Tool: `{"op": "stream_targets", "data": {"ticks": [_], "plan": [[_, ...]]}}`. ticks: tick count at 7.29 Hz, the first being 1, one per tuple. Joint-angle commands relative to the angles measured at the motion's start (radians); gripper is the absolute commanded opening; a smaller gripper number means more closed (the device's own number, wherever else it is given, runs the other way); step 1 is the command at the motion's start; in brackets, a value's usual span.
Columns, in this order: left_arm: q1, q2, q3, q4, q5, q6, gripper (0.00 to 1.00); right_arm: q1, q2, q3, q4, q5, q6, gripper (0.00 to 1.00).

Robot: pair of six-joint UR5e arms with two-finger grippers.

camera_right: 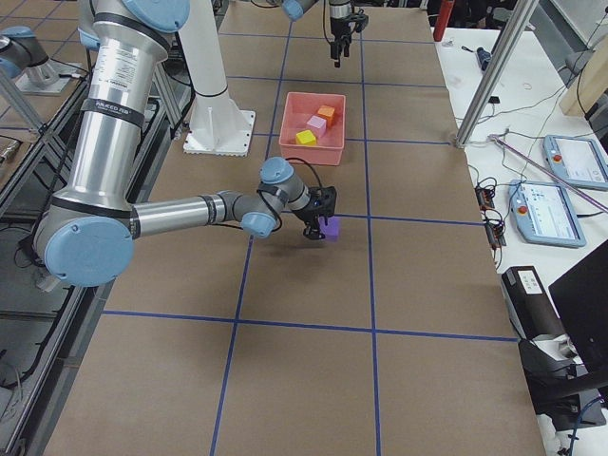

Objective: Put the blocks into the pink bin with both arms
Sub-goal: 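Carry the purple-blue cube over the bin while the left arm withdraws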

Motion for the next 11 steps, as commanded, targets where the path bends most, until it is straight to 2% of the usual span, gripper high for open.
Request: {"op": "stream_targets", "data": {"ticks": [1,3,5,6,7,8,9,11], "plan": [[-0.186,0.162,-0.012,-0.009,-0.097,0.302,1.0,0.009,0.203,0.085,-0.246,0.042,0.012,0.0],[-0.32,0.268,-0.014,-0.012,-0.184,0.487,1.0,-0.041,0.46,0.133,-0.638,0.033,0.051,0.0],[-0.462,0.386,-0.01,-0.014,-0.23,0.607,1.0,-0.133,0.706,0.127,-0.914,-0.013,0.137,0.0],[-0.511,0.423,-0.014,-0.015,-0.259,0.635,1.0,-0.226,0.816,0.119,-1.028,-0.088,0.198,0.0],[-0.515,0.433,-0.012,-0.014,-0.26,0.638,1.0,-0.306,0.878,0.082,-1.045,-0.166,0.238,0.16],[-0.515,0.434,-0.007,-0.014,-0.26,0.638,1.0,-0.345,0.912,0.04,-1.046,-0.215,0.263,0.77],[-0.515,0.445,-0.007,-0.014,-0.261,0.638,1.0,-0.348,0.928,0.031,-1.08,-0.232,0.253,0.98],[-0.515,0.462,-0.012,-0.014,-0.261,0.634,1.0,-0.304,0.927,0.047,-1.118,-0.219,0.138,0.99]]}}
